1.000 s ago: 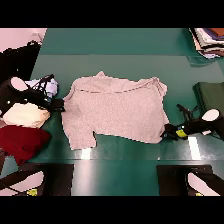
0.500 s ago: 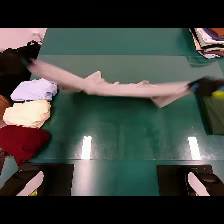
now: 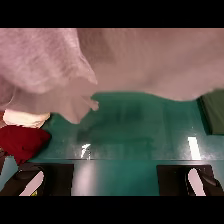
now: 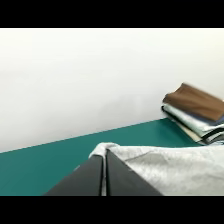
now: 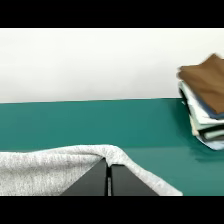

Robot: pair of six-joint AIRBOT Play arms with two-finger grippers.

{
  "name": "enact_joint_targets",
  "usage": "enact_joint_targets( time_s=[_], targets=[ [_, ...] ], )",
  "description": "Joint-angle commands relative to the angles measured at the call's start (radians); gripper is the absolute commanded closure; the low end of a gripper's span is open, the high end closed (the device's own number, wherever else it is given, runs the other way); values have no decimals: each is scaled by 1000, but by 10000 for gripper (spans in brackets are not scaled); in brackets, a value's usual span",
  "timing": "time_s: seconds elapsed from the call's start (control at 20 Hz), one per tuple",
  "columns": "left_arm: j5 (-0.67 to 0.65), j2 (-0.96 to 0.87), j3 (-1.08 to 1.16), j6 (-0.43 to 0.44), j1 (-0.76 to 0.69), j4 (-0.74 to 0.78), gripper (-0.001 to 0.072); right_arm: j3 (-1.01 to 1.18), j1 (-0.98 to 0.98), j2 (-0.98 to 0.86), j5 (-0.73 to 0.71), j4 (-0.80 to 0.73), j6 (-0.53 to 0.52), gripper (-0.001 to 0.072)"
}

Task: Fold the shirts.

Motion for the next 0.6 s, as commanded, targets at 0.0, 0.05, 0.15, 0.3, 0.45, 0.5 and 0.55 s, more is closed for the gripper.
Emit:
enact_joint_targets(
  time_s=[0.0, 0.05, 0.15, 0.3, 0.45, 0.5, 0.55],
  targets=[
    [37, -8, -69, -7, 1, -31, 684, 146, -114, -108, 196, 2, 19, 695],
    [32, -24, -136, -7, 1, -31, 684, 167, -111, -159, 242, 1, 27, 695],
    [8, -72, -263, -6, 0, -31, 684, 171, -61, -263, 312, -1, 28, 695],
    [-31, -201, -416, 19, 0, -31, 683, 69, 100, -410, 322, -68, 41, 695],
    [-36, -376, -525, 68, -35, -25, 683, -55, 262, -571, 319, -218, 82, 695],
    [-33, -451, -541, 82, -55, -18, 683, -85, 298, -628, 302, -239, 85, 695],
    [-24, -524, -544, 95, -73, -2, 683, -109, 327, -694, 272, -249, 85, 695]
  ],
)
